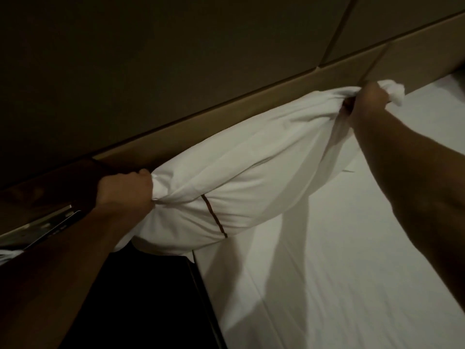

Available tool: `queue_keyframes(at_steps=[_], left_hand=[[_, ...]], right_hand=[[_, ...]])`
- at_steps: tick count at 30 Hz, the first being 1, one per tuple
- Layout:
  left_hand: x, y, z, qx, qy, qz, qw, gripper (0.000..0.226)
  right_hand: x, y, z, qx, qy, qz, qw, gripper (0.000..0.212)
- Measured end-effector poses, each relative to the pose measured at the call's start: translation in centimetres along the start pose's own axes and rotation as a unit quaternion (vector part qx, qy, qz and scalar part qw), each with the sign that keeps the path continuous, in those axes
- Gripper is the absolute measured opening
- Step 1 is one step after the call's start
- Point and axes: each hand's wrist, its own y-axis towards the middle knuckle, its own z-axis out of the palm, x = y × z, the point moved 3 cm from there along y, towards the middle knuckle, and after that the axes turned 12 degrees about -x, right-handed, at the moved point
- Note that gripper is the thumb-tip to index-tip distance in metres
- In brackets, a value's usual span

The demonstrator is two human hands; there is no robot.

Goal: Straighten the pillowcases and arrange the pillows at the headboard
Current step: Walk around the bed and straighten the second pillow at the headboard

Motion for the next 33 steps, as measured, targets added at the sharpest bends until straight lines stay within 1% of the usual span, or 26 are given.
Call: queue_keyframes(at_steps=[1, 2, 4, 6, 7, 9, 11, 13, 14, 16, 17, 18, 19, 20, 21, 22, 23, 24, 25, 26, 27, 28, 30, 31, 32, 33], left_hand=[[0.0, -0.1, -0.3, -0.008, 0.011, -0.001, 1.0, 0.032], [-0.1, -0.1, -0.7, -0.011, 0.023, -0.002, 1.0, 0.033], [-0.3, -0.2, -1.3, -0.005, 0.039, -0.008, 0.999, 0.039], [0.0, -0.6, -1.9, 0.004, 0.04, -0.019, 0.999, 0.039], [0.3, -0.8, -2.3, 0.006, 0.038, -0.025, 0.999, 0.038], [0.8, -1.5, -2.7, 0.007, 0.039, -0.029, 0.999, 0.034], [0.9, -1.9, -3.0, 0.015, 0.03, -0.041, 0.999, 0.033], [1.4, -2.2, -3.8, 0.026, 0.04, -0.051, 0.998, 0.04], [1.7, -2.5, -4.4, 0.017, 0.035, -0.042, 0.998, 0.046], [1.7, -3.4, -6.0, -0.041, -0.007, 0.024, 0.999, 0.056], [1.3, -4.1, -6.9, -0.081, -0.045, 0.062, 0.994, 0.057], [0.5, -4.9, -7.5, -0.095, -0.076, 0.095, 0.988, 0.056], [-0.5, -5.6, -7.8, -0.071, -0.096, 0.113, 0.986, 0.057], [-1.5, -6.0, -7.8, -0.023, -0.122, 0.094, 0.988, 0.067], [-2.6, -6.0, -7.6, 0.04, -0.163, 0.038, 0.985, 0.085], [-3.2, -5.7, -7.3, 0.089, -0.232, -0.057, 0.967, 0.1], [-3.7, -5.3, -6.9, 0.115, -0.32, -0.187, 0.922, 0.109], [-4.1, -4.8, -6.3, 0.151, -0.408, -0.319, 0.842, 0.114], [-4.6, -4.2, -5.8, 0.192, -0.493, -0.41, 0.743, 0.116], [-4.9, -3.6, -5.3, 0.222, -0.559, -0.46, 0.653, 0.115], [-5.1, -2.9, -4.9, 0.234, -0.598, -0.483, 0.595, 0.11], [-5.2, -2.3, -4.3, 0.228, -0.615, -0.491, 0.573, 0.1], [-4.9, -1.6, -3.2, 0.194, -0.637, -0.493, 0.559, 0.064], [-4.7, -1.2, -2.8, 0.177, -0.652, -0.496, 0.546, 0.047], [-4.3, -0.7, -2.3, 0.154, -0.667, -0.499, 0.532, 0.039], [-3.8, -0.2, -2.3, 0.118, -0.682, -0.505, 0.516, 0.038]], right_hand=[[0.1, 0.1, 0.1, -0.005, 0.007, 0.001, 1.0, 0.016], [0.0, 0.3, 0.3, 0.01, -0.009, 0.009, 1.0, 0.018], [-1.4, 0.0, 0.3, 0.053, -0.037, 0.065, 0.996, 0.023], [-3.2, -0.5, -0.1, 0.082, -0.011, 0.13, 0.988, 0.034], [-3.4, -0.7, -0.3, 0.086, 0.005, 0.139, 0.987, 0.043], [-2.8, -0.6, -0.8, 0.079, 0.045, 0.13, 0.987, 0.049], [-1.6, -0.3, -1.2, 0.072, 0.056, 0.114, 0.989, 0.045], [-0.7, -0.3, -1.7, 0.102, 0.054, 0.111, 0.987, 0.039], [-0.5, -0.2, -1.8, 0.12, 0.06, 0.109, 0.985, 0.038], [-0.3, -0.4, -2.3, 0.111, 0.068, 0.079, 0.988, 0.034], [-0.4, -0.5, -2.7, 0.076, 0.069, 0.06, 0.993, 0.036], [-0.9, -0.8, -3.3, 0.027, 0.072, 0.05, 0.996, 0.043], [-1.5, -1.4, -3.6, -0.014, 0.072, 0.048, 0.996, 0.047], [-2.0, -2.2, -3.4, -0.023, 0.066, 0.053, 0.996, 0.047], [-2.6, -3.3, -3.1, -0.007, 0.036, 0.065, 0.997, 0.046], [-3.2, -4.4, -2.3, 0.028, -0.019, 0.075, 0.997, 0.048], [-3.6, -5.4, -1.6, 0.064, -0.077, 0.078, 0.992, 0.055], [-3.8, -6.1, -1.0, 0.089, -0.122, 0.076, 0.986, 0.063], [-3.8, -6.5, -0.6, 0.1, -0.148, 0.073, 0.981, 0.07], [-3.6, -6.6, -0.2, 0.103, -0.161, 0.072, 0.979, 0.074], [-3.4, -6.4, 0.3, 0.102, -0.171, 0.073, 0.977, 0.075], [-3.0, -6.1, 0.7, 0.1, -0.189, 0.076, 0.974, 0.075], [-2.4, -5.4, 1.5, 0.096, -0.252, 0.085, 0.959, 0.069], [-2.1, -5.0, 2.0, 0.095, -0.279, 0.088, 0.951, 0.062], [-2.1, -4.8, 2.4, 0.092, -0.302, 0.093, 0.944, 0.053], [-2.1, -4.7, 2.7, 0.096, -0.323, 0.097, 0.936, 0.044]])
